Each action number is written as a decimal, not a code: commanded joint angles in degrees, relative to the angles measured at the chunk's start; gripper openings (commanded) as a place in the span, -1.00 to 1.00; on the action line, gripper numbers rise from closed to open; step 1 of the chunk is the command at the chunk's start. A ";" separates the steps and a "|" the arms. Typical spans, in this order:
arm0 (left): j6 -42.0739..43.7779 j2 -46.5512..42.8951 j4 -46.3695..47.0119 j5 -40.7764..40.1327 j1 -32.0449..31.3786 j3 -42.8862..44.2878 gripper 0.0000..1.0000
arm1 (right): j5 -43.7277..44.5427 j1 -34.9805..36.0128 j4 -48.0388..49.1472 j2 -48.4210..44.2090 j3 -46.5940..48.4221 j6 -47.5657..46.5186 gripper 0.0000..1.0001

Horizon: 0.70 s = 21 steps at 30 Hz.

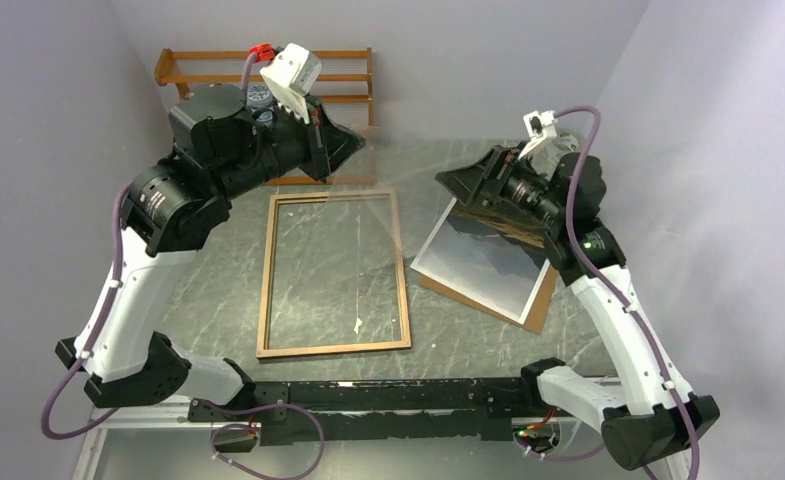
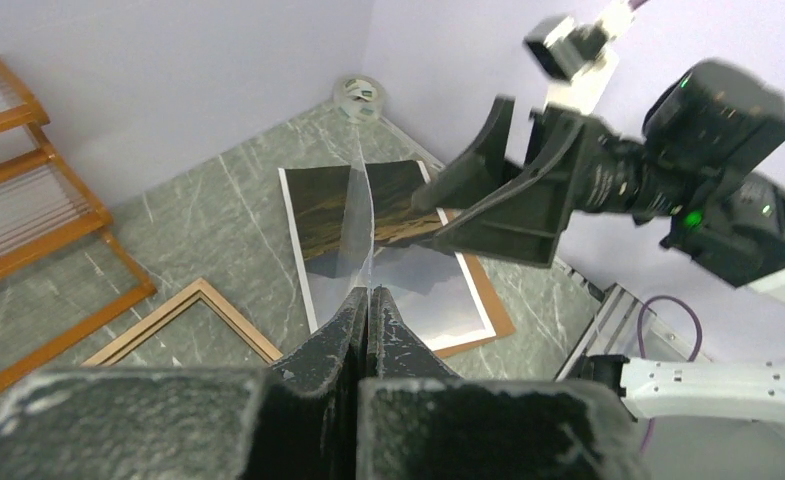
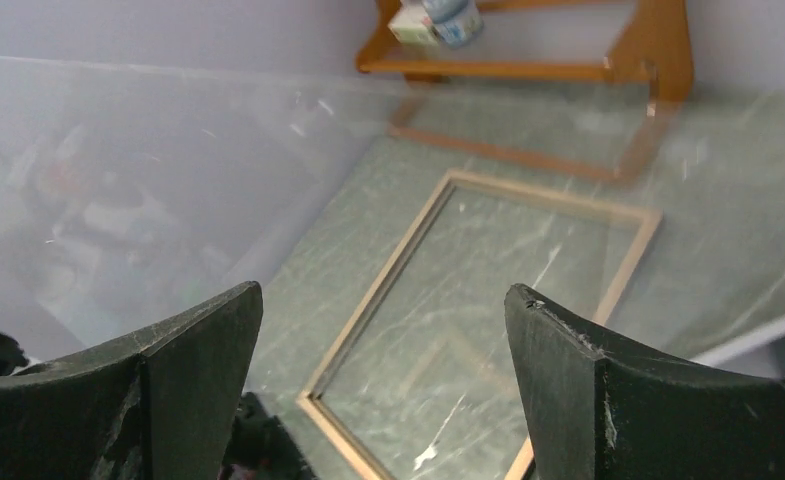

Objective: Put the photo into the frame
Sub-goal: Pick up the photo frame item at the center of the board.

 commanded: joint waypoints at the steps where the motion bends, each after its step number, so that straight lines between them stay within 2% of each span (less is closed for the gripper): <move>1: 6.23 -3.54 2.40 5.35 0.12 0.12 -0.95 | -5.85 0.23 -2.50 0.17 8.86 -16.91 0.88; 5: 8.56 -3.86 -0.46 5.27 0.17 1.75 -0.95 | -9.27 0.23 -6.12 1.70 16.74 -22.46 0.92; 9: 11.35 -2.46 -5.16 8.99 0.18 5.55 -0.95 | -22.29 0.29 -9.92 4.43 23.06 -29.04 0.97; 13: 13.14 -2.38 -6.76 12.34 0.18 5.33 -0.95 | -29.86 0.38 -15.72 8.94 28.79 -32.87 0.98; 18: 13.87 -1.58 -7.60 15.08 0.16 5.48 -0.95 | -31.83 1.91 -26.18 12.35 33.58 -41.22 0.98; 21: 14.37 -1.11 -7.75 16.27 0.10 5.84 -0.95 | -30.71 4.01 -28.93 13.33 33.29 -43.99 0.98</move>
